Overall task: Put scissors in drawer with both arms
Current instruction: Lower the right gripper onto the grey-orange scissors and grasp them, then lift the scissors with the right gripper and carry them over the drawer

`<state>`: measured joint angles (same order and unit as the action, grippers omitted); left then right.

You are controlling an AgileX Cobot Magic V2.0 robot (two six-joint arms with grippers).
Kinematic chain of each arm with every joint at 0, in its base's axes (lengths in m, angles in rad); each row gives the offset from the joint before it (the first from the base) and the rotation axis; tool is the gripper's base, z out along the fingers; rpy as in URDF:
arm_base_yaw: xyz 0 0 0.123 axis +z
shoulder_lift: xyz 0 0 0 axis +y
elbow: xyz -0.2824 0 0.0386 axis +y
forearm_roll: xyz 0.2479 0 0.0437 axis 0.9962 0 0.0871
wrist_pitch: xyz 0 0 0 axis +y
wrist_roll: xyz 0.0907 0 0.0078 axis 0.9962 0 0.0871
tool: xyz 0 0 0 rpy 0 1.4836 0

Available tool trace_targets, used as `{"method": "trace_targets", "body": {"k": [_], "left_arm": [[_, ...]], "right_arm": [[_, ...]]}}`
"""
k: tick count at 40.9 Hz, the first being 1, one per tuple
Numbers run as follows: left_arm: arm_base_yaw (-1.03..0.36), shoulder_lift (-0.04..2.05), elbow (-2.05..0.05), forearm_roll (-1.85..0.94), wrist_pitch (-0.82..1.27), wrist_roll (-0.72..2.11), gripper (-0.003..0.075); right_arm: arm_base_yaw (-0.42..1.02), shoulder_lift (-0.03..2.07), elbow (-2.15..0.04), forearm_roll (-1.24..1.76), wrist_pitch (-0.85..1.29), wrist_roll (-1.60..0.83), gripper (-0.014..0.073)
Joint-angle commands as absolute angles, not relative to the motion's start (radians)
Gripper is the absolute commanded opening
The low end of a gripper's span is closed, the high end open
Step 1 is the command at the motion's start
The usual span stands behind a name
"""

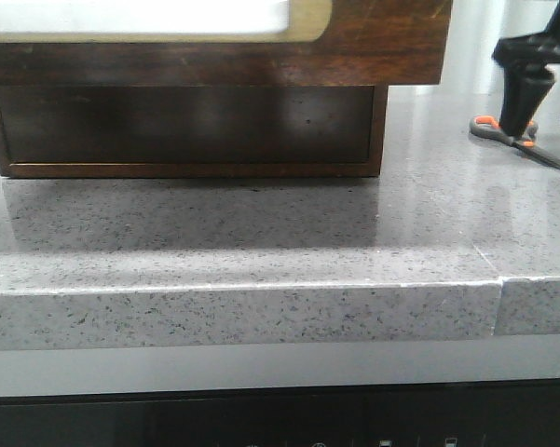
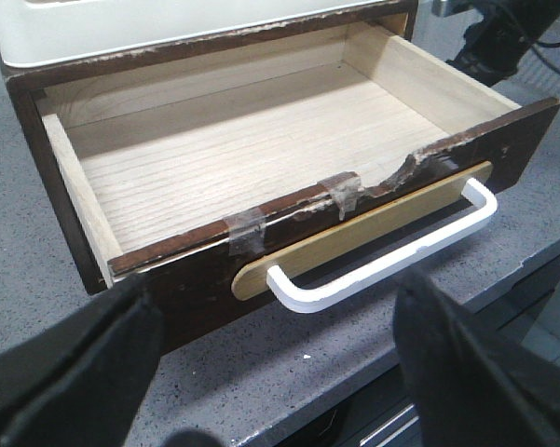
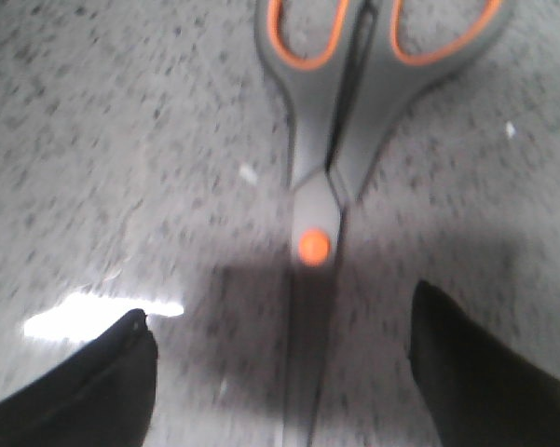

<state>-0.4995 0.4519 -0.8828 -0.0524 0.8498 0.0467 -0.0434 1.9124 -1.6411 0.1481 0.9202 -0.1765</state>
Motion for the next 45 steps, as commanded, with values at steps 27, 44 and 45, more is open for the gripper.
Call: {"method": "trace_targets", "body": {"k": [27, 44, 45], "left_arm": [[-0.506, 0.459, -0.91, -0.055, 0.762, 0.038, 0.0512], [-0.506, 0.459, -0.91, -0.055, 0.762, 0.038, 0.0512], [-0.506, 0.459, -0.91, -0.055, 0.762, 0.038, 0.0512]], "right_arm": [[-0.047, 1.996, -1.818, 0.163, 0.99, -0.19, 0.0092], [-0.047, 1.976, -1.918, 0.163, 1.111, -0.19, 0.0069], [-0.047, 1.968, -1.93, 0.164, 1.115, -0.19, 0.0069]]}}
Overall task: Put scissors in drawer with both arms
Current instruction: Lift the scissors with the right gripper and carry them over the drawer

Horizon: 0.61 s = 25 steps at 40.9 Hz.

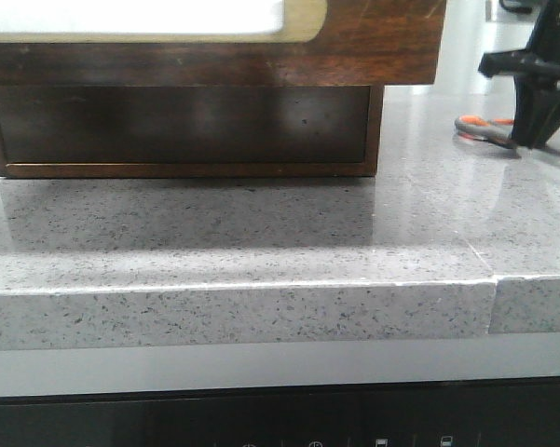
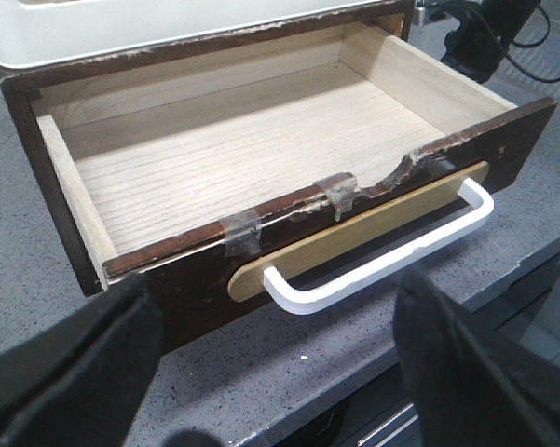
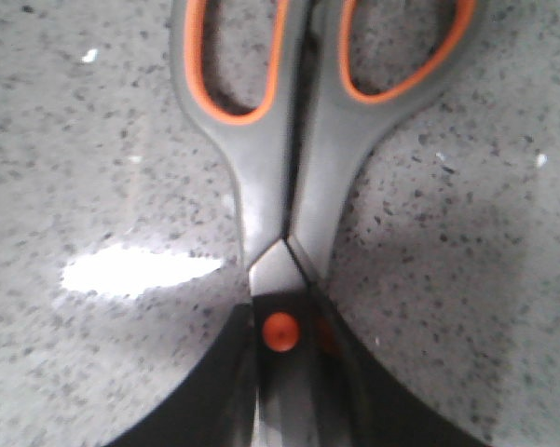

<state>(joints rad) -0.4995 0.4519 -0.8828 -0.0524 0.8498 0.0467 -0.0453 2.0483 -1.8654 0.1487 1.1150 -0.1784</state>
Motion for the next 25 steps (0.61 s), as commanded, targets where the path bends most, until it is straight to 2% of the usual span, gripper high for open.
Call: {"method": "trace_targets", "body": {"k": [1, 25], "left_arm": [[-0.506, 0.459, -0.91, -0.055, 0.762, 0.038, 0.0512], [-0.506, 0.459, -0.91, -0.055, 0.762, 0.038, 0.0512]], "right_arm": [[-0.047, 1.959, -1.934, 0.168, 1.115, -0.19, 0.0069], [0.007, 1.486, -1.939, 0.229, 0.963, -0.235, 0.0069]]}}
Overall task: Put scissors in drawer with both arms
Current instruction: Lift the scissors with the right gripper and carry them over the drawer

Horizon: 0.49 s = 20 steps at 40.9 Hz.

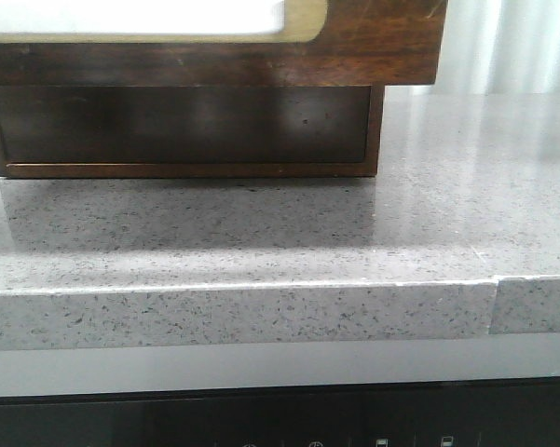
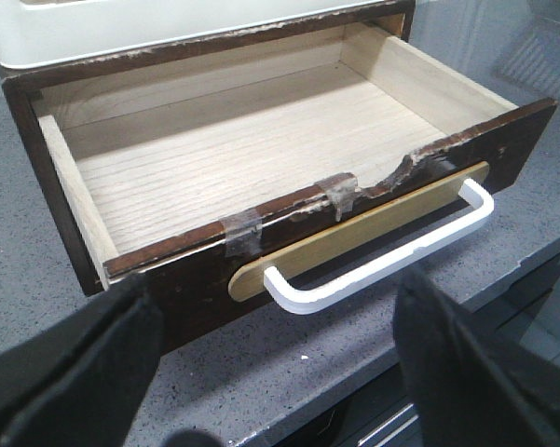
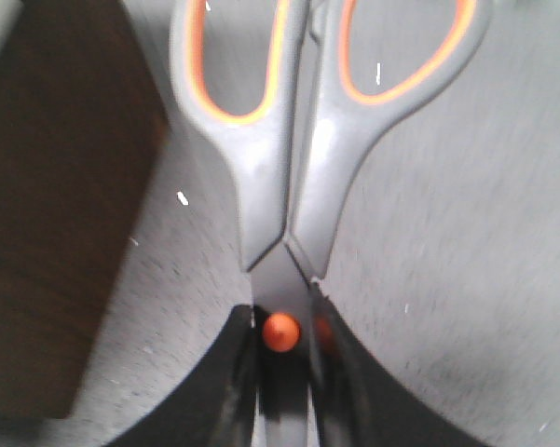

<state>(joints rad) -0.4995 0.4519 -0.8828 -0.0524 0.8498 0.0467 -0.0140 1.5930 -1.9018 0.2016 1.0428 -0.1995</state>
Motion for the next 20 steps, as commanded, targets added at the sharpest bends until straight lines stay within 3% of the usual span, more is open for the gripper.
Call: {"method": "trace_targets", "body": {"k": [1, 20], "left_arm": [[-0.506, 0.459, -0.91, -0.055, 0.762, 0.038, 0.0512], [-0.506, 0.459, -0.908, -0.055, 0.762, 0.038, 0.0512]], "right_arm": [[0.019, 1.464, -1.939, 0.233, 0.958, -0.243, 0.0069], [0.39, 1.347, -1.939, 0.365, 0.906, -0.563, 0.0069]]}}
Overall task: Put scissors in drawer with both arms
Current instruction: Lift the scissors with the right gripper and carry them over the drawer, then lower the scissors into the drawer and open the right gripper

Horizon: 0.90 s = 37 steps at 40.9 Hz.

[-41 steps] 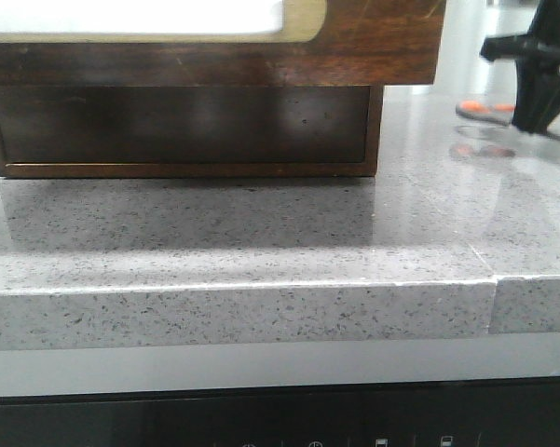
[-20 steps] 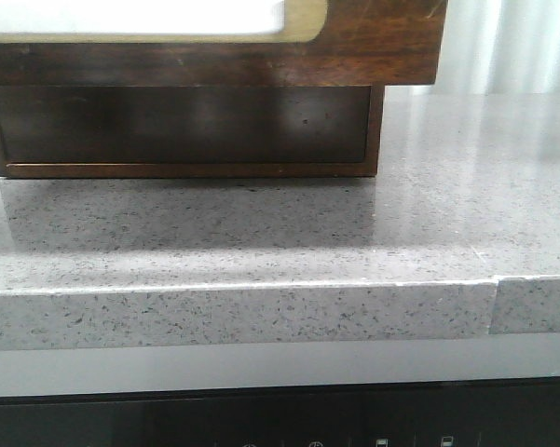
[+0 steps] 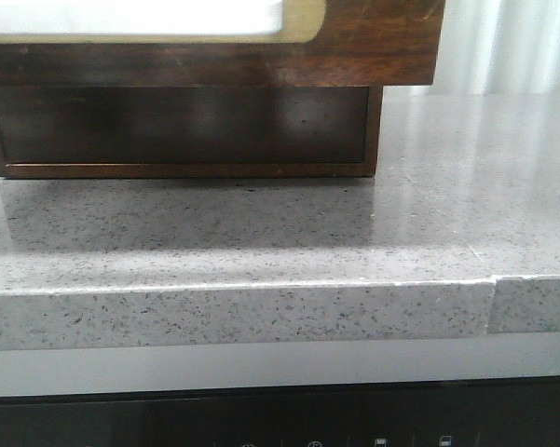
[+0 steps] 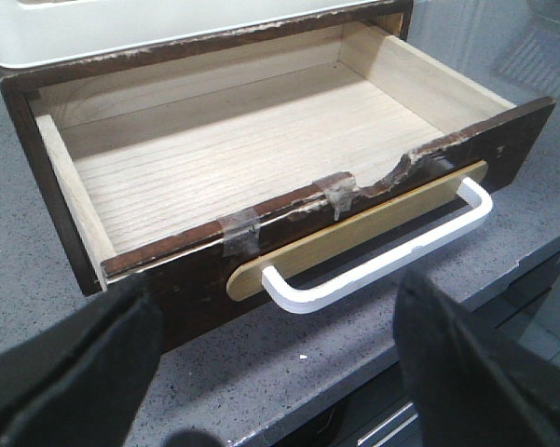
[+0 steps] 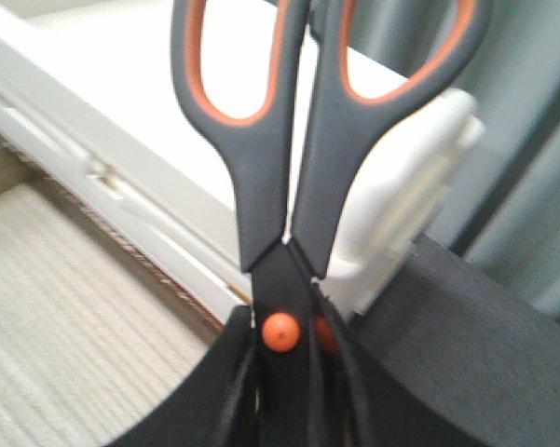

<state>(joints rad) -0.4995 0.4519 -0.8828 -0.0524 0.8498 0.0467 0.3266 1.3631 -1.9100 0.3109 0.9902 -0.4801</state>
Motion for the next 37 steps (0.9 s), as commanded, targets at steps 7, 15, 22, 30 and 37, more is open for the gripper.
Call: {"method": "trace_targets", "body": {"k": [7, 15, 22, 30, 37], "left_arm": [[-0.506, 0.459, -0.908, -0.055, 0.762, 0.038, 0.0512], [-0.506, 0.459, -0.908, -0.055, 0.762, 0.038, 0.0512], [-0.506, 0.459, -0.908, -0.055, 0.762, 0.038, 0.0512], [-0.506, 0.459, -0.908, -0.055, 0.762, 0.038, 0.0512], [-0.506, 0.459, -0.908, -0.055, 0.762, 0.038, 0.0512]], "right_arm": [[0.542, 1.399, -1.939, 0.389, 0.91, -0.697, 0.0069], [0.65, 1.498, -1.939, 0.389, 0.938, -0.799, 0.0069], [0.67, 1.588, -1.939, 0.378, 0.945, -0.803, 0.0069], [0.67, 1.663, -1.939, 0.3, 1.0, -0.803, 0.0069], [0.67, 1.714, -1.939, 0.234, 1.04, -0.803, 0.0069]]}}
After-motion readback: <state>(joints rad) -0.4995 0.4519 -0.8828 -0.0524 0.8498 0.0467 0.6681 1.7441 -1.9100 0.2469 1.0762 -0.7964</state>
